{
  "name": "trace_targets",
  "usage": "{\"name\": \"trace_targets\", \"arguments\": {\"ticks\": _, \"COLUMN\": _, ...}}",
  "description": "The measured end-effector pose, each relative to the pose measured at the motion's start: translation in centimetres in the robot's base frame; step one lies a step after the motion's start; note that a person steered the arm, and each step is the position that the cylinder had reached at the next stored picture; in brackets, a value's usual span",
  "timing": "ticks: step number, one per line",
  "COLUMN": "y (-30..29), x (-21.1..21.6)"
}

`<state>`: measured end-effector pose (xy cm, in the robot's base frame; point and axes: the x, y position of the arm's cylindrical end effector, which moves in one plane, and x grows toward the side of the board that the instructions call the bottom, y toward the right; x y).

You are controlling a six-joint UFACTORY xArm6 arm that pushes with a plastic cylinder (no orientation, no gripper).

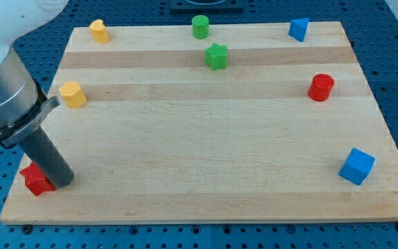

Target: Push the green star to the bottom center

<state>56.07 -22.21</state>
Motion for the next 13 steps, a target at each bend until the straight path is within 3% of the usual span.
{"name": "trace_targets", "arguments": {"ticks": 2, "y": 8.9, "x": -10.9}}
{"name": "trace_targets", "arguments": {"ticks": 5, "y": 8.7, "x": -25.9}}
{"name": "trace_targets", "arguments": {"ticks": 6, "y": 12.4, "x": -31.8}}
{"name": "trace_targets", "arguments": {"ticks": 7, "y": 17.4, "x": -33.5}}
{"name": "trace_targets", "arguments": {"ticks": 8, "y": 21.4, "x": -31.2}}
{"name": "trace_targets", "arguments": {"ticks": 10, "y": 22.8, "x": -20.8}}
{"name": "trace_targets", "arguments": {"ticks": 11, "y": 22.9, "x": -21.7}}
{"name": "trace_targets", "arguments": {"ticks": 12, "y": 22.9, "x": -28.3}}
{"name": "trace_targets", "arguments": {"ticks": 13, "y": 26.1, "x": -30.5}}
